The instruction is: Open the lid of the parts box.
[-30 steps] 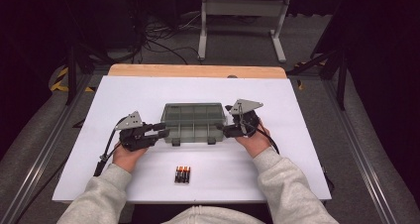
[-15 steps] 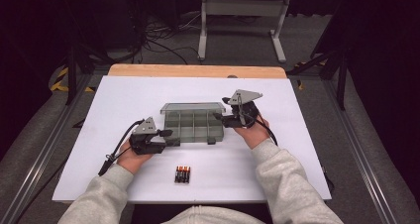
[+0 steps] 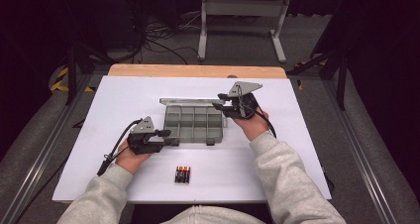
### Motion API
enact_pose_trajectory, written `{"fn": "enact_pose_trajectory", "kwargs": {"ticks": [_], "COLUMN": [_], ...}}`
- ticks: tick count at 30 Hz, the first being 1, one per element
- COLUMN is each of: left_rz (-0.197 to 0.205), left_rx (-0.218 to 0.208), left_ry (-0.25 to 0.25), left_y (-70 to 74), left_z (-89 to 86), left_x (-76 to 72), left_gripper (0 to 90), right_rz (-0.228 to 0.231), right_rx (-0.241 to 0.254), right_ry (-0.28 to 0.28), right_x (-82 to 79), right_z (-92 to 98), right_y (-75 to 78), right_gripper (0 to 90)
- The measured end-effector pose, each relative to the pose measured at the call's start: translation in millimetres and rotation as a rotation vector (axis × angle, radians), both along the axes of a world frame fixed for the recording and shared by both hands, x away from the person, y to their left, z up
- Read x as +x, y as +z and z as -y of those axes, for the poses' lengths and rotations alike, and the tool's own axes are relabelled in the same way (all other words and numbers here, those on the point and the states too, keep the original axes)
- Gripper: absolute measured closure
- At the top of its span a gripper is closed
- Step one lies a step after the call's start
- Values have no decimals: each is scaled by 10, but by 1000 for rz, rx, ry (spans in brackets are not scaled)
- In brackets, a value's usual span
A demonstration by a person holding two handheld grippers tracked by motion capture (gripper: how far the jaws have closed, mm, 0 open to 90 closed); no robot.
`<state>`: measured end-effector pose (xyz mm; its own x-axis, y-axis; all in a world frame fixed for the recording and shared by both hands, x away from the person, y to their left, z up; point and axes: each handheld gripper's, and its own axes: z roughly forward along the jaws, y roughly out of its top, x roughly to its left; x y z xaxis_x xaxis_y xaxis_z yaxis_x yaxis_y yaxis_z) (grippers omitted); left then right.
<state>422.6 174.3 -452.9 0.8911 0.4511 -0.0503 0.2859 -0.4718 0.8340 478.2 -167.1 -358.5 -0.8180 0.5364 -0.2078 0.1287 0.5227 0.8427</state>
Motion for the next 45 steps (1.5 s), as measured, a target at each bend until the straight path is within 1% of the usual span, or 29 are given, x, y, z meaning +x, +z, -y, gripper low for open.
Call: {"fn": "enact_pose_trajectory", "kwargs": {"ticks": [3,6,8,13,15,17,23,26,28,30,35,36,38,43,45], "left_rz": [2,-2,0,-3,-11,-4,-1,-3,-7,-10,-17,-15,-10,-14,-17], "left_rx": [2,-1,3,1,-6,-2,-1,-2,-4,-4,-11,-7,-4,-3,-9], "left_ry": [-1,0,-3,-1,-2,-1,0,1,2,2,4,7,4,7,8], "left_y": [0,-1,1,1,-2,0,2,3,3,5,10,13,15,21,20], "left_z": [5,0,0,-3,-7,-13,-16,-14,-11,-10,-20,-20,-22,-29,-28], "left_x": [-6,-5,-6,-9,-9,-6,-11,-15,-19,-21,-18,-22,-21,-26,-27], "left_gripper": [588,581,578,580,584,587,590,584,578,574,574,574,574,573,569], "right_rz": [-23,-28,-38,-38,-34,-28,-70,-92,-100,-112,-138,-146,-181,-208,-215], "right_rx": [24,35,55,70,74,81,114,114,104,97,96,101,120,108,104], "right_ry": [1,-8,-20,-42,-52,-67,-110,-126,-133,-137,-137,-133,-131,-140,-146], "right_x": [41,82,122,193,231,268,418,483,522,555,612,631,673,725,738], "right_z": [14,24,36,52,57,65,116,125,124,119,98,96,98,93,96], "right_y": [31,46,49,64,70,62,-55,-117,-159,-202,-283,-305,-354,-436,-457], "right_gripper": [614,615,598,583,572,565,566,568,570,572,572,572,572,571,555]}}
